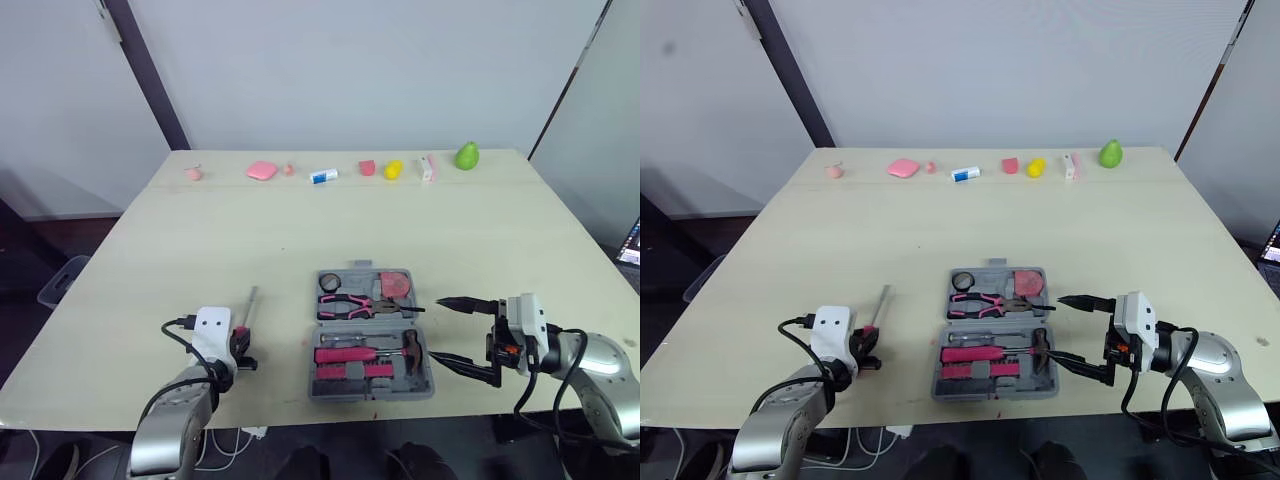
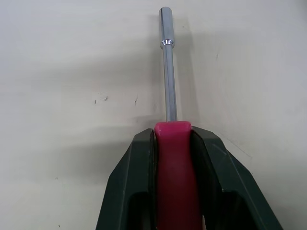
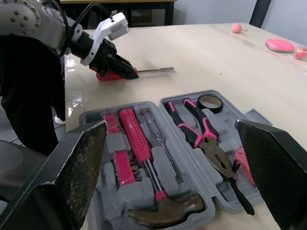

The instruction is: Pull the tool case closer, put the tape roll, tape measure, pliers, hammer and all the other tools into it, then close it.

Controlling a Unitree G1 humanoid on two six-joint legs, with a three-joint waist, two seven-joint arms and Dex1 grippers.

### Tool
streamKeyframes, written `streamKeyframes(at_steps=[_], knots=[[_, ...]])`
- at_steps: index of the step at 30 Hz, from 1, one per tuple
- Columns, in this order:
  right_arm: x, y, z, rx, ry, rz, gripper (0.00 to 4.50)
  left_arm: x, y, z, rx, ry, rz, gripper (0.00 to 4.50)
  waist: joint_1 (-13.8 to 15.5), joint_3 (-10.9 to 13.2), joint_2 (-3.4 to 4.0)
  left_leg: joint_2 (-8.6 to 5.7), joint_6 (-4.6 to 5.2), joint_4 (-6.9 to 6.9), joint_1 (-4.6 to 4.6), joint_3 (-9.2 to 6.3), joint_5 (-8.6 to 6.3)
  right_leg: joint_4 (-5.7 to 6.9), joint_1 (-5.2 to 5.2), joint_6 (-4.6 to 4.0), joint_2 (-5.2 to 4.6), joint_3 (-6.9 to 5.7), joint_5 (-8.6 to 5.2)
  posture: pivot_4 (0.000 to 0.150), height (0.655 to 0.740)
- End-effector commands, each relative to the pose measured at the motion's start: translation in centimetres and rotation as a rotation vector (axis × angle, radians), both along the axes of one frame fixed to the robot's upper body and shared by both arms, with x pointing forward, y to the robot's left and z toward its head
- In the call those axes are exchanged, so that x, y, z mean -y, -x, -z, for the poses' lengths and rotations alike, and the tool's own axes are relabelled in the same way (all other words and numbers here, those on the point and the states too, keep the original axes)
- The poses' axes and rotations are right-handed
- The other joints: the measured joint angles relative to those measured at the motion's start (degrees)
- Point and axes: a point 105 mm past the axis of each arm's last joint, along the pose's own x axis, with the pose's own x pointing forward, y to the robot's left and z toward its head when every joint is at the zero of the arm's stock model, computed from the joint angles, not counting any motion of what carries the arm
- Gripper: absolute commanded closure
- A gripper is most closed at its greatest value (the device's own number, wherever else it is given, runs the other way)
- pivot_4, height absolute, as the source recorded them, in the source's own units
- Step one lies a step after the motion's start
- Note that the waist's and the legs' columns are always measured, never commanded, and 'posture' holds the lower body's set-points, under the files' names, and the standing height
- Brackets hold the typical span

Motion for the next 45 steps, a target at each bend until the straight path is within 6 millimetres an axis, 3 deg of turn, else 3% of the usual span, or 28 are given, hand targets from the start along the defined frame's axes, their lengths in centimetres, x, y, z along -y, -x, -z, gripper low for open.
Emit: streamKeyframes(at_steps=[1, 6, 10, 14, 18, 25, 30, 37, 45], knots=[[-0.5, 0.2, -0.9, 0.047, -0.009, -0.021, 0.0, 0.0, 0.0, -1.0, 0.047, -0.009, 0.043, 3.89, 0.0, 0.0, -0.01, 0.0, 0.0, 0.0, -0.01, 0.0, 0.0, -0.01, 0.0, 0.0, 0.0, -0.01, 0.0, 0.15, 0.74], [-0.3, 0.1, -0.9, 0.05, -0.014, -0.018, 0.0, 0.3, -0.4, -4.1, 0.109, -0.061, 0.191, 3.89, -0.01, 0.05, -0.07, 0.01, 0.0, -0.01, -0.06, 0.0, 0.0, -0.03, -0.02, -0.02, 0.01, -0.09, -0.01, 0.15, 0.74], [0.0, 0.0, -1.2, 0.058, -0.02, -0.011, 0.0, 1.6, -0.9, -6.5, 0.142, -0.148, 0.411, 3.89, 0.08, 0.05, -0.07, 0.03, 0.0, -0.01, -0.09, 0.01, 0.0, -0.06, -0.02, -0.16, 0.0, -0.11, -0.1, 0.15, 0.74], [0.7, 0.1, -1.2, 0.056, -0.01, 0.007, 0.0, 3.9, -1.8, -9.0, 0.165, -0.214, 0.657, 3.89, 0.16, 0.07, -0.1, 0.02, 0.0, -0.02, -0.16, 0.07, 0.0, -0.13, -0.04, -0.17, -0.02, -0.15, -0.1, 0.15, 0.74], [1.0, 0.2, -1.1, 0.052, -0.005, 0.013, 0.0, 6.6, -2.2, -10.3, 0.174, -0.228, 0.852, 3.89, 0.14, 0.07, -0.1, 0.01, 0.0, -0.01, -0.28, 0.05, 0.0, -0.14, -0.08, -0.12, -0.01, -0.2, -0.07, 0.15, 0.74], [1.6, 0.1, -1.4, 0.053, 0.003, 0.014, 0.0, 11.6, -1.4, -9.3, 0.077, -0.277, 1.245, 3.89, -0.04, 0.08, -0.08, -0.01, 0.0, -0.02, -0.35, 0.04, 0.0, -0.15, -0.17, -0.01, 0.08, -0.19, -0.01, 0.15, 0.74], [2.8, 0.2, -1.4, 0.049, 0.037, 0.017, 0.0, 13.2, 0.1, -8.2, -0.044, -0.277, 1.437, 3.89, -0.01, 0.09, -0.09, -0.02, 0.0, 0.0, -0.4, 0.03, 0.0, -0.17, -0.18, -0.01, 0.09, -0.19, -0.02, 0.15, 0.74], [3.9, 0.8, -1.6, 0.023, 0.055, 0.012, 0.0, 14.6, 1.4, -6.7, -0.169, -0.298, 1.563, 3.89, 0.1, 0.1, -0.07, -0.01, 0.01, 0.01, -0.41, 0.0, 0.0, -0.15, -0.18, 0.0, 0.12, -0.2, -0.03, 0.15, 0.74], [4.3, 1.8, -0.9, -0.038, 0.076, -0.021, 0.0, 15.0, 2.5, -5.1, -0.271, -0.3, 1.558, 3.89, 0.06, 0.11, -0.06, -0.01, 0.01, 0.02, -0.42, -0.02, 0.0, -0.16, -0.19, 0.01, 0.12, -0.2, -0.03, 0.15, 0.74]])
